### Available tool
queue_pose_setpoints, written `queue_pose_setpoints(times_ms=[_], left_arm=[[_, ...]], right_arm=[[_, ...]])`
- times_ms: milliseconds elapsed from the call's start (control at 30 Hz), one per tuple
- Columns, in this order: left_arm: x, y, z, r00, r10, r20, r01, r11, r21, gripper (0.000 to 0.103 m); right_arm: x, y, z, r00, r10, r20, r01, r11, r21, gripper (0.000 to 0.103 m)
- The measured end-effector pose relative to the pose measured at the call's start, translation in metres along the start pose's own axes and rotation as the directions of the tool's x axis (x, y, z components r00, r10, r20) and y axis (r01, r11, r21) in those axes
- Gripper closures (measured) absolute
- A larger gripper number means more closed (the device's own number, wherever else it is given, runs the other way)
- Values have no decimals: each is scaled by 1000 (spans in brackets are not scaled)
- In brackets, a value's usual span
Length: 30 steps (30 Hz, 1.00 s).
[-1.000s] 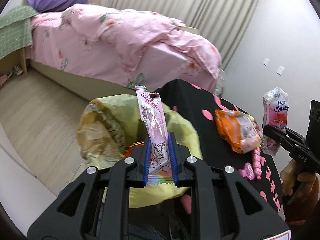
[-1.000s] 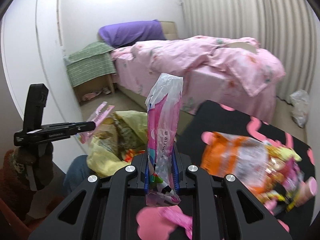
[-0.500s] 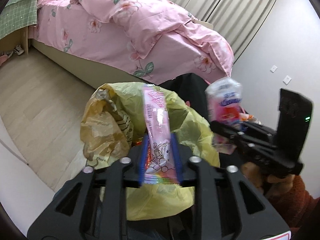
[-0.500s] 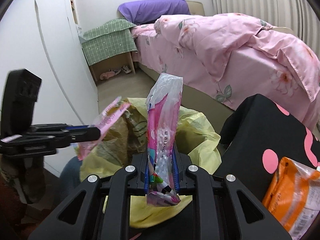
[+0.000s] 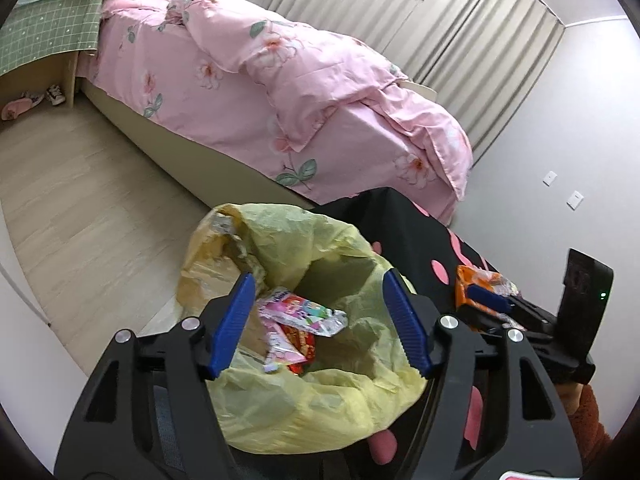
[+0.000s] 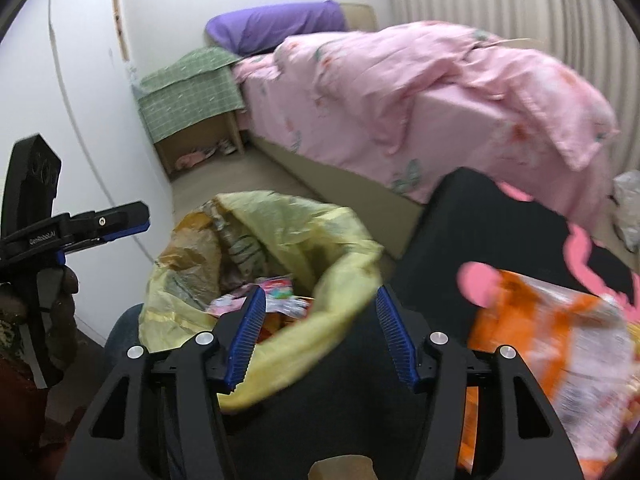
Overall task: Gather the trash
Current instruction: 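Carry both items over the yellow bag and open both tools to drop them, then move both tools back to the table and grasp the pink lollipop card with the right tool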
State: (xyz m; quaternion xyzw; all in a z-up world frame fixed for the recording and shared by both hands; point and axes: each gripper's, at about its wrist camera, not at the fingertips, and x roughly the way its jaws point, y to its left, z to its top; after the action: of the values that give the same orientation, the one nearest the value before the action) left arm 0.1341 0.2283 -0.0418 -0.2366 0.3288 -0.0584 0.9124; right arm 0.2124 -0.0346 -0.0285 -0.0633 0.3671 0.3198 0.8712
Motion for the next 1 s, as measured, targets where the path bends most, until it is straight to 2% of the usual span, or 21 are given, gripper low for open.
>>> queue_pose_setpoints(times_ms=[133,267,333,433,533,633,667,800,867,933,1000], left_arm=[[9,-20,-7,999,-34,-26,35,999,35,40],[20,-50,-18,995,-84,-52,89,991,104,40],[25,-64,-24,993,-104,-64,113,983,145,40],[39,-95,-37,982,-145,-124,171,958,229,40],[54,-125,-49,963,-195,-188,244,926,289,40],[71,-154,-56,936,-260,-239,329,887,323,40],[79,-165,-57,921,-286,-263,364,872,328,40],[98,-192,-63,897,-312,-314,406,862,304,40],[100,-209,-68,883,-339,-325,439,840,319,39],[103,-223,-71,883,-334,-330,445,819,361,39],[109,-235,-69,897,-303,-322,421,807,413,39]], right_arm=[[-40,-27,-13,996,-85,42,82,995,59,48],[-84,-53,-35,981,-177,80,169,981,100,48],[-101,-62,-48,979,-181,95,172,980,99,48],[-126,-78,-70,977,-170,127,152,978,144,44],[-144,-93,-93,978,-187,90,167,966,195,44],[-157,-98,-111,954,-288,82,270,946,183,44],[-162,-98,-116,940,-330,88,313,935,168,44],[-173,-104,-132,916,-395,74,382,913,147,44],[-175,-110,-140,910,-412,54,401,904,149,44],[-175,-117,-149,909,-414,34,403,898,175,44],[-174,-127,-156,908,-418,22,405,890,210,44]])
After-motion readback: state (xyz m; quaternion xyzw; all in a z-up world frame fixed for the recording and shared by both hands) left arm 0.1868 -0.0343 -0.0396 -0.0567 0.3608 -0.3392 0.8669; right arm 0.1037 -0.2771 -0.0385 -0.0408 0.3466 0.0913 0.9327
